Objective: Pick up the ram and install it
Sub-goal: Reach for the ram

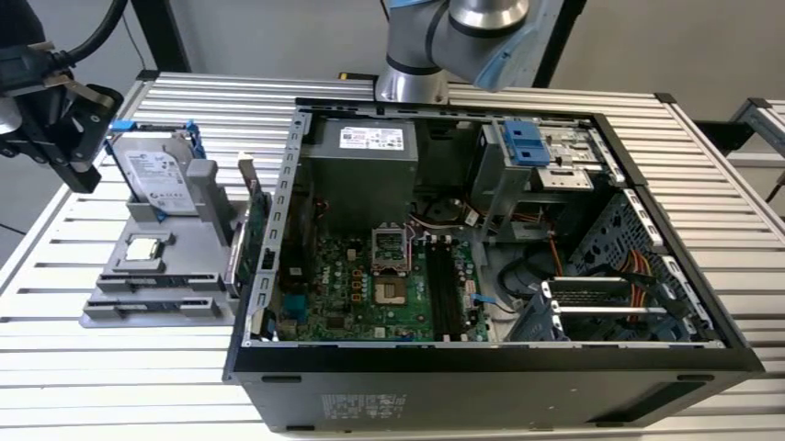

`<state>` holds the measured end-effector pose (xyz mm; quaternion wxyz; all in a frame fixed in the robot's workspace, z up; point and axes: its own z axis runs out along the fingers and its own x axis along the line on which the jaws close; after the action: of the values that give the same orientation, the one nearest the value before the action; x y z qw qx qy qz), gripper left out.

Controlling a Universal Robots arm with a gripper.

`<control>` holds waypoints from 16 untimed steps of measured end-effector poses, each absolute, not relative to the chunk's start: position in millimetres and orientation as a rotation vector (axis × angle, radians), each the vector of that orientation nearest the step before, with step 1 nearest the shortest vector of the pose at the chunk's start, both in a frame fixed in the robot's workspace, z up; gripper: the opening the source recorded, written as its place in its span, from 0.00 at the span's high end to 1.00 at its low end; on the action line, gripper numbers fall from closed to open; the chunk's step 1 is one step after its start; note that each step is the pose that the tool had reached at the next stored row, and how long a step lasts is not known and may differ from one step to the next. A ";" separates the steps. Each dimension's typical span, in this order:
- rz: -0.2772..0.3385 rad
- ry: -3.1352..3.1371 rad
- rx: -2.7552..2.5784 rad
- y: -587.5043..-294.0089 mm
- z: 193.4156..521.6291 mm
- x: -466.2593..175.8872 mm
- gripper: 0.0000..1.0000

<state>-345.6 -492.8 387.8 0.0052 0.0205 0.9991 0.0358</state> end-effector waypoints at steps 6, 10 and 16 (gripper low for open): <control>0.112 3.129 0.062 -492.8 387.7 -345.6 1.00; 0.113 3.130 0.017 -492.8 387.6 -345.6 1.00; 0.113 3.131 -0.056 -492.8 387.6 -345.6 1.00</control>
<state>-345.6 -492.8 387.6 0.0039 -0.0179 0.9992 0.0360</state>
